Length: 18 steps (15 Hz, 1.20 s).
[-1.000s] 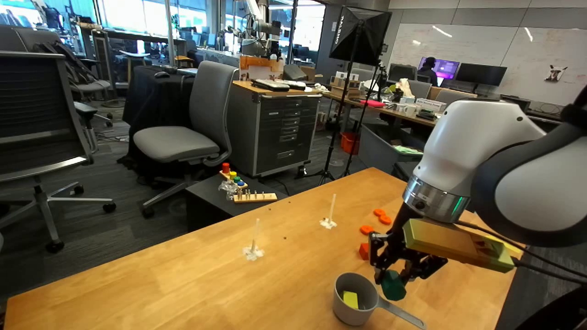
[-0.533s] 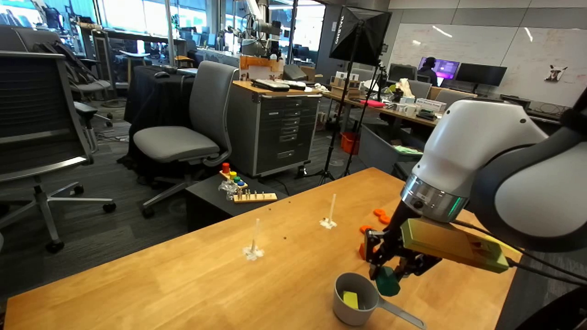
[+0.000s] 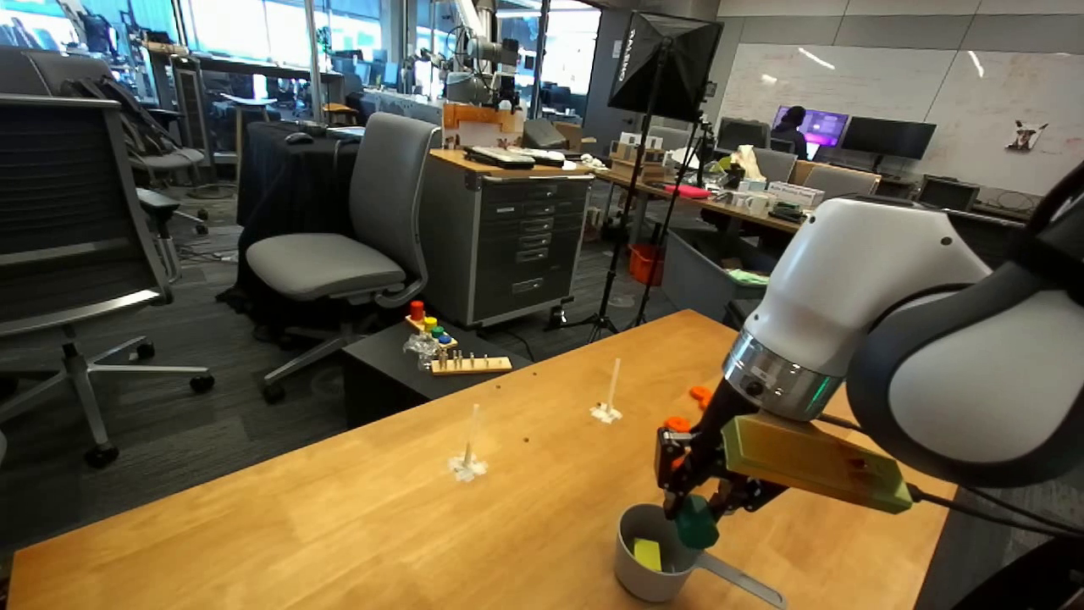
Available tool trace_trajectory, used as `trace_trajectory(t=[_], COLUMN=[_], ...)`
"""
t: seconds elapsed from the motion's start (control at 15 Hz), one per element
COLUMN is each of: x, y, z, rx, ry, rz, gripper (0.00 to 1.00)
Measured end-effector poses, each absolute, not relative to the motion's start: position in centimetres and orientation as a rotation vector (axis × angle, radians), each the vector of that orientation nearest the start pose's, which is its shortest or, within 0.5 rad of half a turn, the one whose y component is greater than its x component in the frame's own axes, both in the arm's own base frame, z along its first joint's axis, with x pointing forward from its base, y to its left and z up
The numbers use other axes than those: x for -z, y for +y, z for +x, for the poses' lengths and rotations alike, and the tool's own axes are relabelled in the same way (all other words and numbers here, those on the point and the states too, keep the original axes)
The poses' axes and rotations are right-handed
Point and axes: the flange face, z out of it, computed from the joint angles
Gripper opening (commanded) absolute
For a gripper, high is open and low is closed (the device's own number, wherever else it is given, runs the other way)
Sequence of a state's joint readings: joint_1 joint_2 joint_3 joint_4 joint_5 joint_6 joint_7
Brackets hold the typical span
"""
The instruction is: Get the yellow, green and orange blocks from the table and put them in the gray pot
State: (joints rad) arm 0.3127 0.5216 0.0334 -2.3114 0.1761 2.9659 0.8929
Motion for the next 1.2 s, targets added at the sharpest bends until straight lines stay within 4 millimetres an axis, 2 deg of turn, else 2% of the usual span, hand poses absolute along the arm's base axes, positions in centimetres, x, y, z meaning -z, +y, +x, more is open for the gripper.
trace_trajectory(t=[0.13,0.2,0.33,0.53,0.87,1.0,1.2], x=[-12.7,-12.6,-12.4,-12.2,-12.0,-12.2,-12.9], y=[17.3,17.5,18.2,19.2,20.1,19.1,15.8], z=[50.5,50.9,51.7,52.6,53.1,53.6,54.8], rx=[0.135,0.143,0.159,0.177,0.203,0.236,0.3], ry=[1.054,1.048,1.035,1.013,0.983,0.989,1.027], rz=[-2.823,-2.824,-2.824,-2.826,-2.84,-2.855,-2.884], gripper=[0.18,0.68,0.75,0.99,1.0,1.0,1.0])
